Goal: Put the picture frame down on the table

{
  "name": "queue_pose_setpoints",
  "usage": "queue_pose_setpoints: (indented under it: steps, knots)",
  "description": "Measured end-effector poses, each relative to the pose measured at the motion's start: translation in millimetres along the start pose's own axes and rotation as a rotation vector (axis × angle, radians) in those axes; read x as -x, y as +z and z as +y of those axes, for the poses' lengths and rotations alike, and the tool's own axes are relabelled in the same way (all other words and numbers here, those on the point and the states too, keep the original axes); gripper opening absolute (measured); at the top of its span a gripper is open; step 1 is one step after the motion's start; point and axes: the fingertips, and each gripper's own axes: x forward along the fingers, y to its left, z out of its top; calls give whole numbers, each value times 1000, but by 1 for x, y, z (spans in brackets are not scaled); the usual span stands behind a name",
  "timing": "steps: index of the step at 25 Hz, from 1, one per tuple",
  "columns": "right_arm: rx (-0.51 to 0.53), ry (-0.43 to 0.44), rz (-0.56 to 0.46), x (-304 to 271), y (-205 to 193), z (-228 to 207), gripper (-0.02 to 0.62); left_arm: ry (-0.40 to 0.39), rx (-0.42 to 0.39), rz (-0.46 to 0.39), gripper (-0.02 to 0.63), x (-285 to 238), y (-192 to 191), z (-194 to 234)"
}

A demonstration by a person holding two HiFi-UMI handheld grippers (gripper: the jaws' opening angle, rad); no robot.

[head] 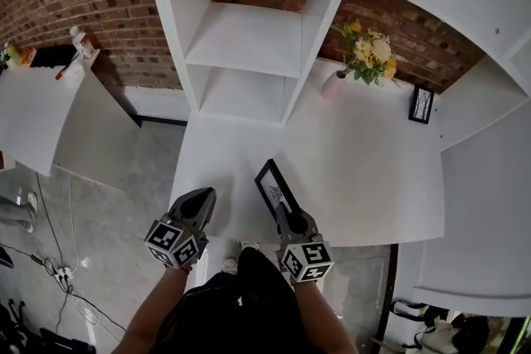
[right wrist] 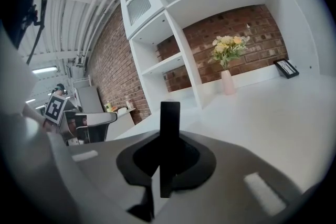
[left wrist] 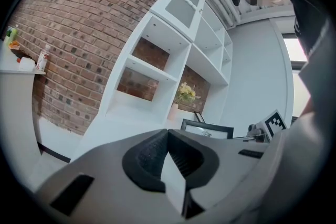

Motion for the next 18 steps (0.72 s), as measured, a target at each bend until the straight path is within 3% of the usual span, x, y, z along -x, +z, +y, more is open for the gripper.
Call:
queue_pose_setpoints:
  steps: [18]
  knots:
    - [39, 33, 82, -22, -15, -2, 21, 9, 22, 30, -9, -8, -12, 1]
